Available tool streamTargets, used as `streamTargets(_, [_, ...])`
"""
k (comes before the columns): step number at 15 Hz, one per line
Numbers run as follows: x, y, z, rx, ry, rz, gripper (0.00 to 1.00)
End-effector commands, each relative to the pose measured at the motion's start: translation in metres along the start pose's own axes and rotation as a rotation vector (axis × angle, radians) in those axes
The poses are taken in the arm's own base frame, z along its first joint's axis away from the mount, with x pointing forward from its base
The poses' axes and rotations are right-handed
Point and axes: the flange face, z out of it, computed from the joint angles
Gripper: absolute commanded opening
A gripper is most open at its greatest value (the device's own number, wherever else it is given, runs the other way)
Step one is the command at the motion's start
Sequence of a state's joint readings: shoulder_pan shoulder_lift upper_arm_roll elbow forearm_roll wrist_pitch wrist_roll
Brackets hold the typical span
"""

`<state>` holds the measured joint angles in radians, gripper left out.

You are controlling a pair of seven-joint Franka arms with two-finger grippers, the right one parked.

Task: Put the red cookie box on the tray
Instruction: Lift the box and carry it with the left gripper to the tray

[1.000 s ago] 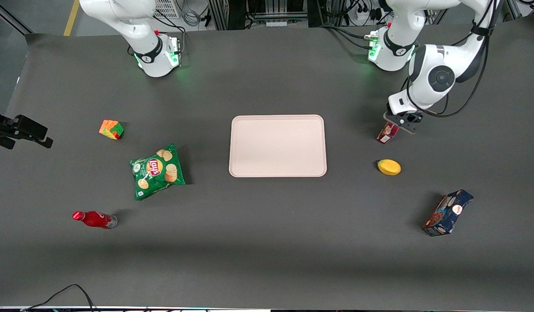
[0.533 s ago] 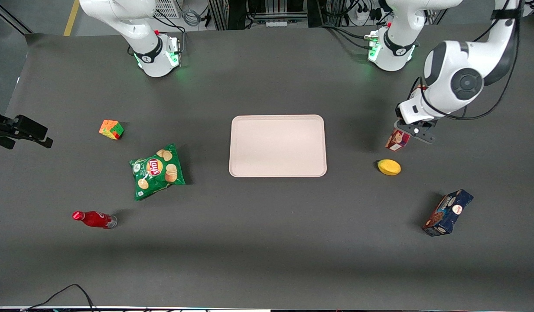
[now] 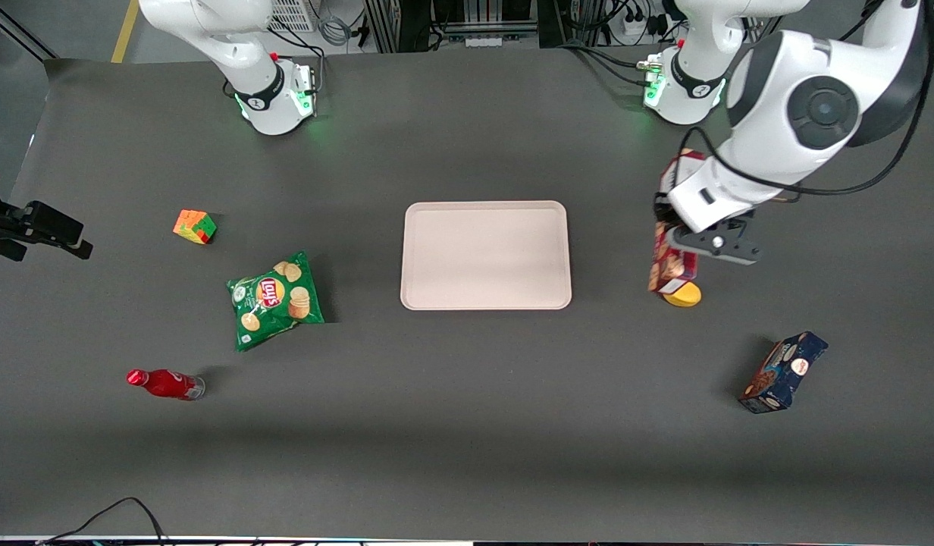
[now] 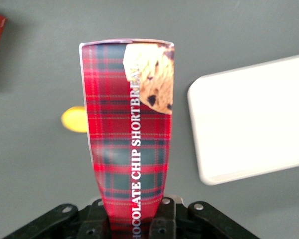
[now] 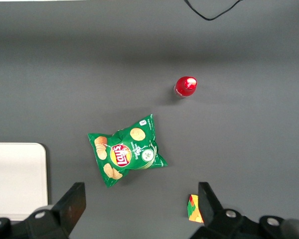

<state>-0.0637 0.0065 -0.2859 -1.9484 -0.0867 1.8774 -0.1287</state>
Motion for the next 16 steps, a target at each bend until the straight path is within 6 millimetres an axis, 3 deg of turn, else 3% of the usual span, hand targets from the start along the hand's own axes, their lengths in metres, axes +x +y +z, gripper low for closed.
streamTargets(1, [0.050,0.073,0.013,-0.047,-0.026,-0.154,0.06])
streamTargets(4, [0.062,0.119,0.052,-0.008,-0.007,-0.194,0.07])
streamTargets(7, [0.058,0.170,0.115,0.085,0.016,-0.222,0.08])
streamTargets(8, [0.057,0.177,0.139,0.112,0.025,-0.221,0.09])
streamTargets(12, [0.037,0.182,0.205,0.082,0.056,-0.215,0.09])
streamTargets(16, [0.018,0.177,0.239,0.062,0.058,-0.208,0.09])
